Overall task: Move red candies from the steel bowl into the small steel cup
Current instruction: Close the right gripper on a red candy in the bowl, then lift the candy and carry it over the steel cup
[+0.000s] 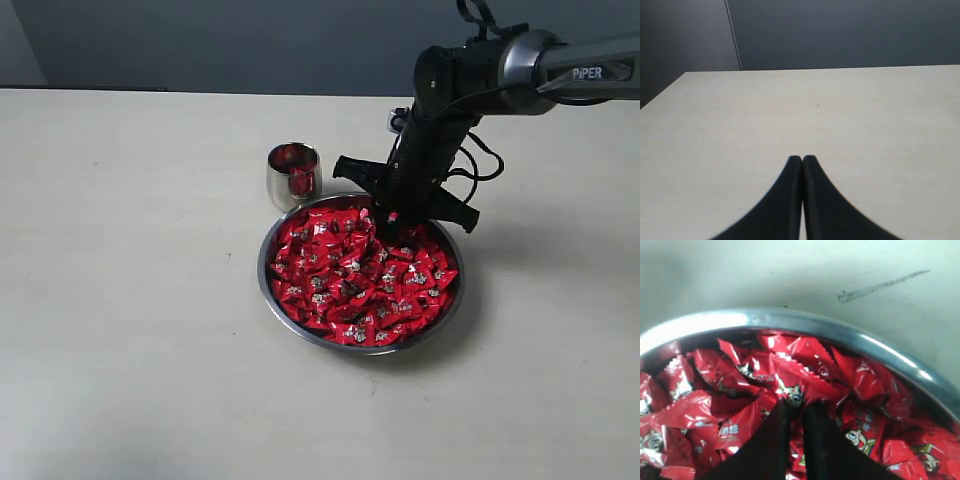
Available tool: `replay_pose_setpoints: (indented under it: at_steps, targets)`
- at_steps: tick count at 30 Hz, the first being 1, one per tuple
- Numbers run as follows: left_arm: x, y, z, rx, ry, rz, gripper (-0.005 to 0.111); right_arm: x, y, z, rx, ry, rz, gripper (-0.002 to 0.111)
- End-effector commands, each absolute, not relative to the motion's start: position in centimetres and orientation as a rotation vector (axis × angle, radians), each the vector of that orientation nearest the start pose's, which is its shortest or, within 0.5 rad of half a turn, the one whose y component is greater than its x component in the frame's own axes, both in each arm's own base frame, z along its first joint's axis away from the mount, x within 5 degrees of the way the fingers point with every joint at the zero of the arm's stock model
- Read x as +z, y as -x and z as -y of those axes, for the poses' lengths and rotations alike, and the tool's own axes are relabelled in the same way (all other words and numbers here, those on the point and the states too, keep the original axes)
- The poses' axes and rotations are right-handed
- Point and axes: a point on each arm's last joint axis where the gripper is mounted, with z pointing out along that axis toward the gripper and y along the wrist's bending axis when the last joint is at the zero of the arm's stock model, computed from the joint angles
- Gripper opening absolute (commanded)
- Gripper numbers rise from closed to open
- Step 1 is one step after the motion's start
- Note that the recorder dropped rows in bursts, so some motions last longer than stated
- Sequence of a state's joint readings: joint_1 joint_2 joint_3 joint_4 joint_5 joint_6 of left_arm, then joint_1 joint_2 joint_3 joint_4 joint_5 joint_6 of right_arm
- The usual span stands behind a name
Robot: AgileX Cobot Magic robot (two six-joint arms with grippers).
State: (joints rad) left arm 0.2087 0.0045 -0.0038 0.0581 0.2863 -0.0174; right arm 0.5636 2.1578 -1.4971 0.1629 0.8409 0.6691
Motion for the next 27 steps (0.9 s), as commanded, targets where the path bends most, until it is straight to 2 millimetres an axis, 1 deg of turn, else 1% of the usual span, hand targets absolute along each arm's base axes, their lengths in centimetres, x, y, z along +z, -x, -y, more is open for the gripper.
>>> replay_pose_setpoints:
  at_steps: [1,7,9,10,18,20,25,27]
  targets:
    - [18.7,-5.3,-1.3,0.193,0.156,-1.765,0.0,13.1,-35.5,-23.4,0.269,-0.288,-3.064,0.008]
    - [18.7,-5.3,-1.3,0.193,0.156,-1.765,0.0,13.1,-35.5,-23.4,0.267,-0.286,-3.063,0.007]
    - [18.7,-5.3,-1.3,0.193,0.156,-1.765,0.0,13.1,-35.5,-23.4,0.267,-0.283,-3.063,0.003]
    - [18.7,-5.3,-1.3,0.193,0.156,-1.765,0.0,13.1,-35.5,-23.4,0.267,-0.283,-3.063,-0.001]
    - [18.7,-5.3,-1.3,0.193,0.156,-1.765,0.0,13.2,-35.5,-23.3,0.265,-0.272,-3.066,-0.001]
    - [18.7,-5.3,-1.3,0.193,0.156,-1.765,0.0,13.5,-35.6,-23.3,0.257,-0.258,-3.057,-0.001]
    - [18.7,-5.3,-1.3,0.193,0.156,-1.765,0.0,16.3,-36.5,-23.3,0.202,-0.18,-3.008,-0.001]
    - [18.7,-5.3,-1.3,0.193,0.156,-1.765,0.0,17.0,-36.8,-23.2,0.168,-0.157,-3.004,-0.001]
